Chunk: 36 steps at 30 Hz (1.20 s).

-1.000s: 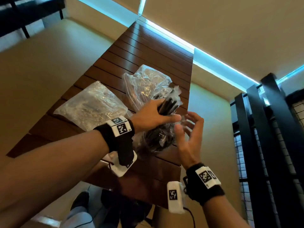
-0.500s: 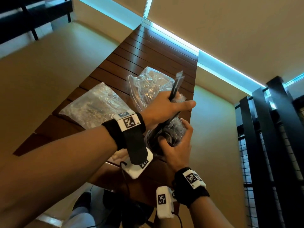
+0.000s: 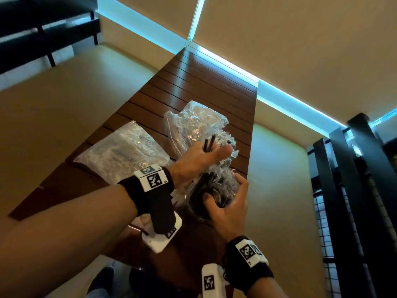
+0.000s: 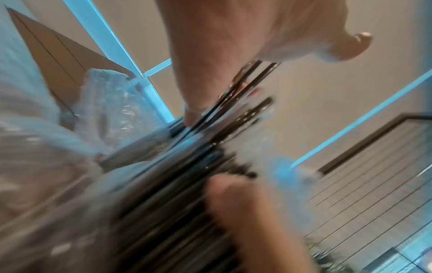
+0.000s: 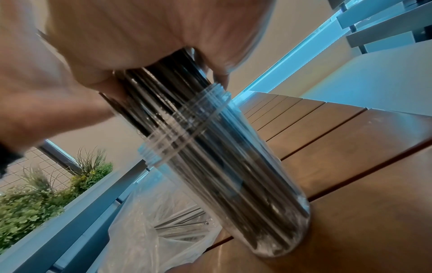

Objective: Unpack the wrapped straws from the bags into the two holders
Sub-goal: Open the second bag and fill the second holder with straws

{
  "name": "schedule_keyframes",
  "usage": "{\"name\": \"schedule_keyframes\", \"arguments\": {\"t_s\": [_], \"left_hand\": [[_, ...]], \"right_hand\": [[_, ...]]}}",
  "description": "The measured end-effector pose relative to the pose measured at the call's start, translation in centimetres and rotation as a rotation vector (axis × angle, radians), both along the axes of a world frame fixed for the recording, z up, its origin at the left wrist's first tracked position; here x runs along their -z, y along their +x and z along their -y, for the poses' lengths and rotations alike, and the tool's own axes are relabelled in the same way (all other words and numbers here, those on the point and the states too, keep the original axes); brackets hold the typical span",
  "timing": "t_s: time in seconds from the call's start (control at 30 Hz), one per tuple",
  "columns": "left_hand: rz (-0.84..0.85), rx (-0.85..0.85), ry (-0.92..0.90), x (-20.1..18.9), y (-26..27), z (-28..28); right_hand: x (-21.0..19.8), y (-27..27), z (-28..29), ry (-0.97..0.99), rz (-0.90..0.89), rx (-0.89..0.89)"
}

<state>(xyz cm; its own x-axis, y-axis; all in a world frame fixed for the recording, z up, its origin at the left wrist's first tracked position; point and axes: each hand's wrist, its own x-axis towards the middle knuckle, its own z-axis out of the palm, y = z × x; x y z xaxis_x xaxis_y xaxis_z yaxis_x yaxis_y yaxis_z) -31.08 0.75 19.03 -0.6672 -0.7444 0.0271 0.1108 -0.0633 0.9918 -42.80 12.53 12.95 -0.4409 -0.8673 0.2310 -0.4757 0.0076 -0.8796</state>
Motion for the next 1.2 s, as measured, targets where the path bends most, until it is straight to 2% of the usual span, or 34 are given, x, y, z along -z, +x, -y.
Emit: {"name": "schedule_keyframes", "arguments": {"t_s": [0.13,0.33,0.43,0.5,0.63,0.7,0.8,0.9,0.97,1.07,1.2], "left_hand": [[-0.062,0.051,0.143,-3.4,-0.5,0.4],[-0.085,-0.151,0.331,-4.2,-1.3,2.0],[-0.062,-0.165,0.436,-3.9,-1.0,2.8],[0.018,-0.137,0.422,-3.5,-1.2,2.6],[0.250,-0.050,0.244,-2.2,-2.2,1.0],[0.276,-0.038,0.277,-1.6,-1.9,0.8],[0.148,-0.098,0.356,-1.7,-0.7,1.6],[-0.085,-0.172,0.430,-3.6,1.0,3.4],[-0.166,-0.195,0.470,-5.1,2.0,4.2],[-0.161,-0.173,0.481,-6.1,2.6,4.5],[-0.074,-0.141,0.471,-6.7,2.9,4.5]], "right_hand": [[0.0,0.2,0.0,-0.006,0.008,0.019],[-0.1,0.2,-0.1,0.022,0.013,0.010],[0.0,0.1,-0.1,0.028,0.017,-0.001],[-0.2,0.2,0.0,0.028,0.015,-0.008],[-0.6,1.1,0.1,0.021,0.017,-0.051],[-0.7,1.2,0.1,0.013,0.029,-0.048],[-0.4,0.9,-0.1,0.030,0.043,-0.041],[-0.1,0.5,-0.3,0.031,0.058,-0.026],[-0.1,0.5,-0.3,0.035,0.073,-0.052],[-0.1,0.7,-0.4,0.036,0.081,-0.069],[-0.3,0.9,-0.4,0.032,0.091,-0.066]]}}
